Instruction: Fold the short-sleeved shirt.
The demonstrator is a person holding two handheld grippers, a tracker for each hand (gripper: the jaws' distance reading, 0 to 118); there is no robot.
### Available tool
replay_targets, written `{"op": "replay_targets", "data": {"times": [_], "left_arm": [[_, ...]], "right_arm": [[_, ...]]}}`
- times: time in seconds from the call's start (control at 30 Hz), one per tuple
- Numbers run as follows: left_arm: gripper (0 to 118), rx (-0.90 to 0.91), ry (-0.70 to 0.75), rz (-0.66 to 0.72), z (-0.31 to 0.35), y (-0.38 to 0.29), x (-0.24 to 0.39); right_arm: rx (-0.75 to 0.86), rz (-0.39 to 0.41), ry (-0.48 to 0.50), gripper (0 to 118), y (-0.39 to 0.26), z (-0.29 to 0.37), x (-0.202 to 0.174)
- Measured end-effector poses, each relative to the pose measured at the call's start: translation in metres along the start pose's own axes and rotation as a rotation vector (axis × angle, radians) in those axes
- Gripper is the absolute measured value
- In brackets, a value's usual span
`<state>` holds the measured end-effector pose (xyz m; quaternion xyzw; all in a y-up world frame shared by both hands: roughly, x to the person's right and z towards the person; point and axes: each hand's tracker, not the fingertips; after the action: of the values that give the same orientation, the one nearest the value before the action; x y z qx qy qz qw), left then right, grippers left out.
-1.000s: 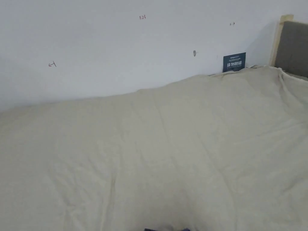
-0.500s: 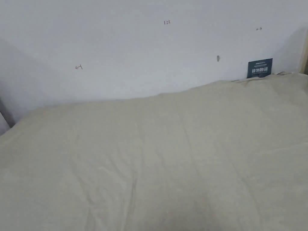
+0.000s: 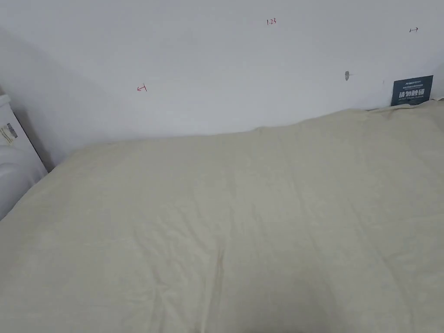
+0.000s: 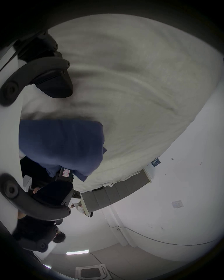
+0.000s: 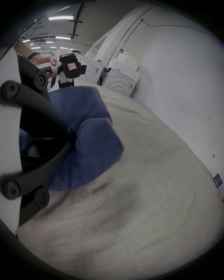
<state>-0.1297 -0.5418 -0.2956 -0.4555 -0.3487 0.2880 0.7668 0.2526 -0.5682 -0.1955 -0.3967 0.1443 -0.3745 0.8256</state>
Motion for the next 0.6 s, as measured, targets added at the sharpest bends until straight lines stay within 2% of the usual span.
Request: {"op": "replay_targets", "data": {"times": [0.07, 0.1, 0.13, 0.17, 0.2, 0.3, 0.37, 0.47, 0.6], "left_arm": [[112, 0.001, -0.064, -0.052, -0.003, 0.002, 0.013], [97, -0.019, -0.069, -0.032, -0.008, 0.002, 0.016], [84, -0.04, 0.014, -0.042, -0.015, -0.002, 0.027], [77, -0.033, 0.087, -0.113, -0.019, -0.004, 0.031], [67, -0.035, 0.078, -0.137, -0.018, -0.004, 0.031], [45, -0.026, 0.013, -0.001, -0.008, -0.002, 0.025], [38, -0.032, 0.051, -0.032, -0.011, -0.001, 0.026], [34, 0.003, 0.038, -0.006, -0.001, 0.0, 0.029], [33, 0.04, 0.031, -0.004, 0.033, 0.006, 0.025]], "right_arm": [[-0.002, 0.005, 0.0, 0, -0.001, 0.001, -0.002], [-0.001, 0.008, -0.003, 0, -0.001, 0.001, -0.003], [0.001, 0.011, -0.008, 0, -0.001, 0.001, -0.004], [0.001, 0.013, -0.006, 0, -0.002, 0.001, -0.004], [0.001, 0.012, -0.006, 0, -0.002, 0.002, -0.004], [0.003, 0.009, -0.002, 0, -0.002, 0.007, -0.009], [0.0, 0.036, -0.021, 0, -0.002, 0.008, -0.016], [0.005, 0.089, -0.056, 0, -0.003, 0.019, -0.033], [0.055, 0.071, -0.009, 0, -0.002, 0.041, -0.042]]}}
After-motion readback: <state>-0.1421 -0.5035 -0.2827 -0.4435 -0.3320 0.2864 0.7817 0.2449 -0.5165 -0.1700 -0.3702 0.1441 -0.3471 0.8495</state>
